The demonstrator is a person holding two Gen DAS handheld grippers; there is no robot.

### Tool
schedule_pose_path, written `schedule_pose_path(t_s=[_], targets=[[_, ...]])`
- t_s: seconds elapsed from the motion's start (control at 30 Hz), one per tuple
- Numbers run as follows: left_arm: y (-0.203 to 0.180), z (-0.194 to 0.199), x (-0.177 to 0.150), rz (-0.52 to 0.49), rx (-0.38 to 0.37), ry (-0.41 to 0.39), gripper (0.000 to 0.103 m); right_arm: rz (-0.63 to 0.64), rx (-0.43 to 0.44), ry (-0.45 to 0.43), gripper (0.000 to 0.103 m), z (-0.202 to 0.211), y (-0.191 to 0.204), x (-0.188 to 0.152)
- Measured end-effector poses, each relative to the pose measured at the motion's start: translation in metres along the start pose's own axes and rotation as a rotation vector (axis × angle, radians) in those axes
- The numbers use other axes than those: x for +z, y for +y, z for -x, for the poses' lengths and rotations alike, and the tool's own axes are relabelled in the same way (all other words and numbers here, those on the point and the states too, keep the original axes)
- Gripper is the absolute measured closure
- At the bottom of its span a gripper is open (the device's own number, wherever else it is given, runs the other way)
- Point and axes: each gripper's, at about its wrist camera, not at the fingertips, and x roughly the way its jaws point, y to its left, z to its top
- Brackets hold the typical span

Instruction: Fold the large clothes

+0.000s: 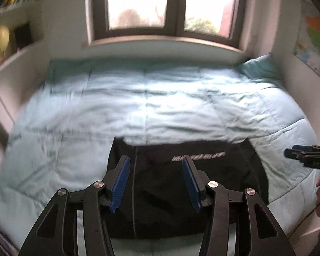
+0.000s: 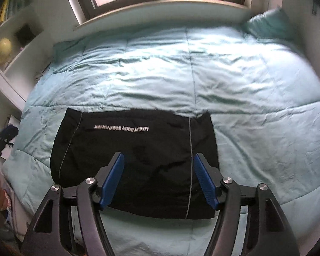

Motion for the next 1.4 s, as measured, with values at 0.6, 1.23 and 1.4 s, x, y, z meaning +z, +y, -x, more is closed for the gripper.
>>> schedule_pose_path(t_s=[0.6, 1.23, 1.4], targets=[[-0.048, 0.069, 0.024, 0.004, 0.101, -0.119, 0.036, 0.089, -0.106, -0.065, 0.023, 0.065, 0.054, 0.001], [-0.073, 0.053, 0.012, -0.065, 0.149, -0.082, 0.036, 0.053, -0.131, -0.006, 0.022, 0.056, 0.042, -0.014], [-0.070, 0.045, 0.009, -0.046, 0.158, -0.053, 0.036, 0.058, -0.134, 0.013, 0.022, 0.051, 0.039, -0.018]])
